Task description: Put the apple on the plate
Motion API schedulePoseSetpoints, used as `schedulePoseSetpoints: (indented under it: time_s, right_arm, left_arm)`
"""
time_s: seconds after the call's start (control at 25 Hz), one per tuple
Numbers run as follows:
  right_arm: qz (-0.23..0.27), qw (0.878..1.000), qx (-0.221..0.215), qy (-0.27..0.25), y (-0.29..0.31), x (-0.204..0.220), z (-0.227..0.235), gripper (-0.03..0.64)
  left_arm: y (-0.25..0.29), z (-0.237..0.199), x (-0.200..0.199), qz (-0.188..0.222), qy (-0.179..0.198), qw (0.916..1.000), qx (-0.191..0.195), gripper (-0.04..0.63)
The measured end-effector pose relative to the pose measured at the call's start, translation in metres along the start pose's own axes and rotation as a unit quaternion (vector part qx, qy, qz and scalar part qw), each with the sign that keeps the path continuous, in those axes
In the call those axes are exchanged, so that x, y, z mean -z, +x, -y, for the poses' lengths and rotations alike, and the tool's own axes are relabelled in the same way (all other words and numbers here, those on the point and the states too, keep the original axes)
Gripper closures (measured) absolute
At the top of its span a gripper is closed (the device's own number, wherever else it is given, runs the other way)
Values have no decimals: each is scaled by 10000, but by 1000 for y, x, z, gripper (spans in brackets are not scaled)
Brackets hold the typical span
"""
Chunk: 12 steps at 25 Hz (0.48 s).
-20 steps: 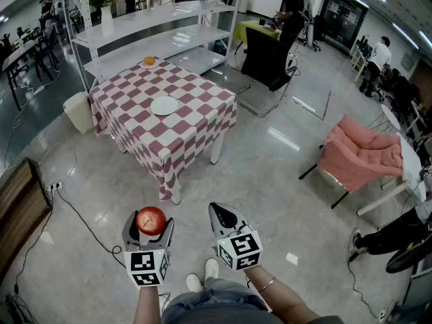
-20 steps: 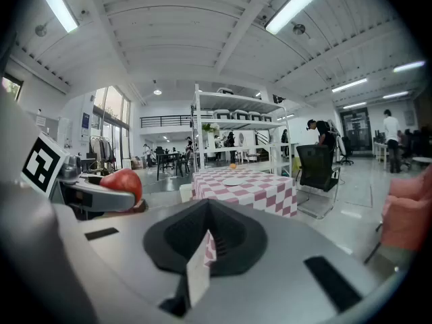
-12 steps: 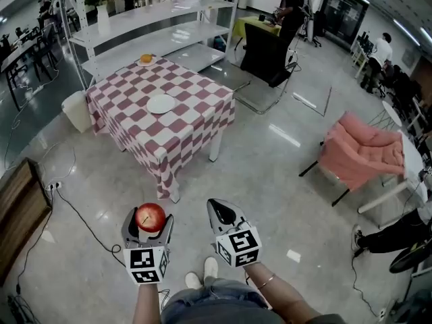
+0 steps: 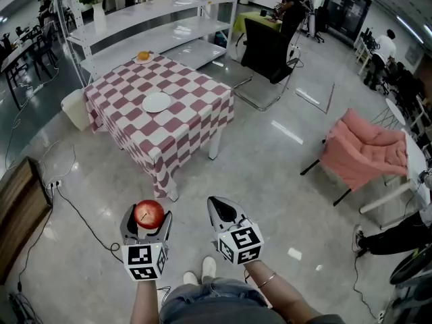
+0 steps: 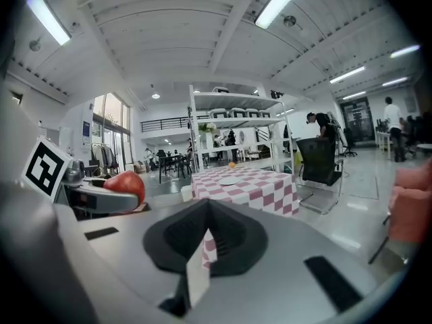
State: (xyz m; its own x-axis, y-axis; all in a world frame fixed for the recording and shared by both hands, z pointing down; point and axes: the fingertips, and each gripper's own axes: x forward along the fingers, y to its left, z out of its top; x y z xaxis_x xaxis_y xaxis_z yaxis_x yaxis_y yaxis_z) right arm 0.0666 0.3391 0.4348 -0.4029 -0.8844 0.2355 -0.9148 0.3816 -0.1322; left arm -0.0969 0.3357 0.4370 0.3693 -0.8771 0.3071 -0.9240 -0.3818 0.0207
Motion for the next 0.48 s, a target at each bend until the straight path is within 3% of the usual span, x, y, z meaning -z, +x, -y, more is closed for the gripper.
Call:
schedulePoseSetpoints:
  time_s: [0.48]
  right_arm:
    - [127, 9997, -155, -116, -2, -14, 33, 606]
  left_arm:
    - [18, 17, -18, 144, 88, 9996, -226, 173]
